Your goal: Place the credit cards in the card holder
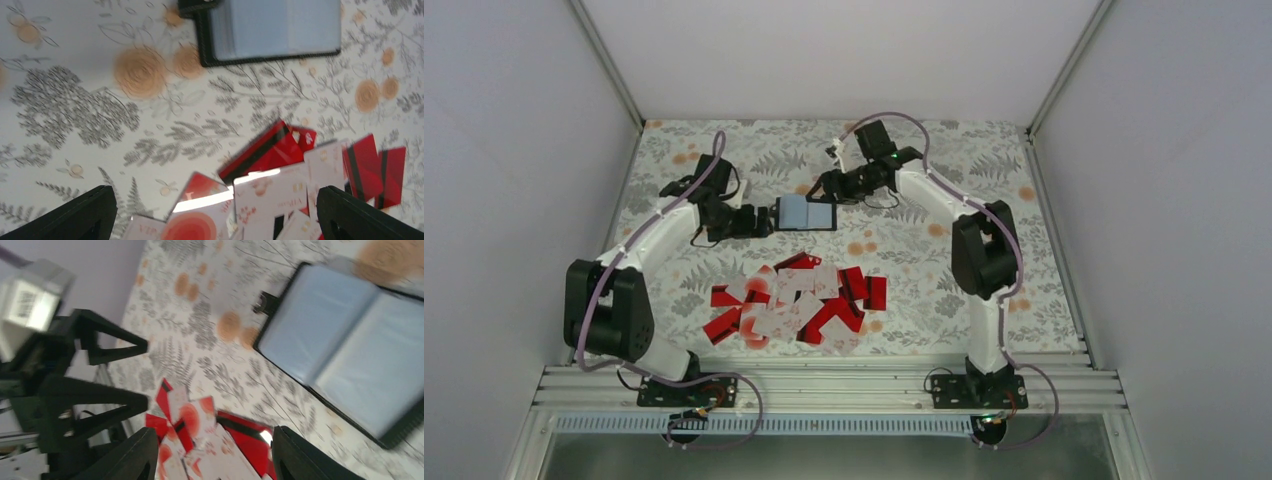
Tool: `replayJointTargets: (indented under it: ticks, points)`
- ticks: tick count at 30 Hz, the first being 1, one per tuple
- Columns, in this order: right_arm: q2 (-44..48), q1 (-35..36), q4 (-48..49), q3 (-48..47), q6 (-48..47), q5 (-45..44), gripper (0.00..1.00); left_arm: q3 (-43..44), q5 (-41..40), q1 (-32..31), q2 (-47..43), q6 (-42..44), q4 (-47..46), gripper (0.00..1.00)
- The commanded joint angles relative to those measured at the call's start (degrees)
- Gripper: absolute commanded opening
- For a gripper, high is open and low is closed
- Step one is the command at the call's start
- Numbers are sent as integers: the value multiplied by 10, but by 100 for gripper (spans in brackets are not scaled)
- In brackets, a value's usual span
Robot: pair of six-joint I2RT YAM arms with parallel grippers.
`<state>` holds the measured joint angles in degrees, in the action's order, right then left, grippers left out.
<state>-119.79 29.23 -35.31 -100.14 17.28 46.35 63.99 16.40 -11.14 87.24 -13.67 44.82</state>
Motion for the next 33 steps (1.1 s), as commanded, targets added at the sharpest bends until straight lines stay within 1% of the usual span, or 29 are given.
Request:
replayJointTargets:
  ticks: [1,3,4,6,9,11,12,15,18,24,28,31,33]
  points:
    - [39,4,-7,75,-42,-115,58,-25,-16,-43,-40,15,42,100]
    - [62,4,-7,107,-54,-141,58,-42,-41,-73,-49,3,58,98]
    - [70,4,-10,121,-59,-154,58,-49,-46,-87,-52,-3,60,96]
    - [87,5,-18,146,-61,-174,58,-67,-34,-107,-60,-12,53,91]
    - [108,4,-14,198,-33,-205,58,-78,1,-144,-69,-11,21,90]
    - [120,4,-5,228,-20,-205,58,-77,8,-165,-65,-11,8,89]
    - [125,4,-3,238,-15,-210,57,-78,7,-174,-59,-11,4,87]
    - [138,4,-13,256,-7,-239,58,-80,-8,-189,-38,-20,0,78]
    - [154,7,-31,264,3,-272,58,-85,-23,-191,-52,-39,-9,74]
    - [179,44,-59,280,23,-344,60,-81,-46,-191,-69,-43,-23,75]
    - [178,89,-98,278,53,-386,61,-79,-53,-191,-102,-49,-13,83]
    - [174,128,-124,271,76,-405,64,-90,-42,-191,-147,-53,-7,87]
    - [166,155,-141,268,89,-422,71,-105,-40,-191,-173,-57,-3,88]
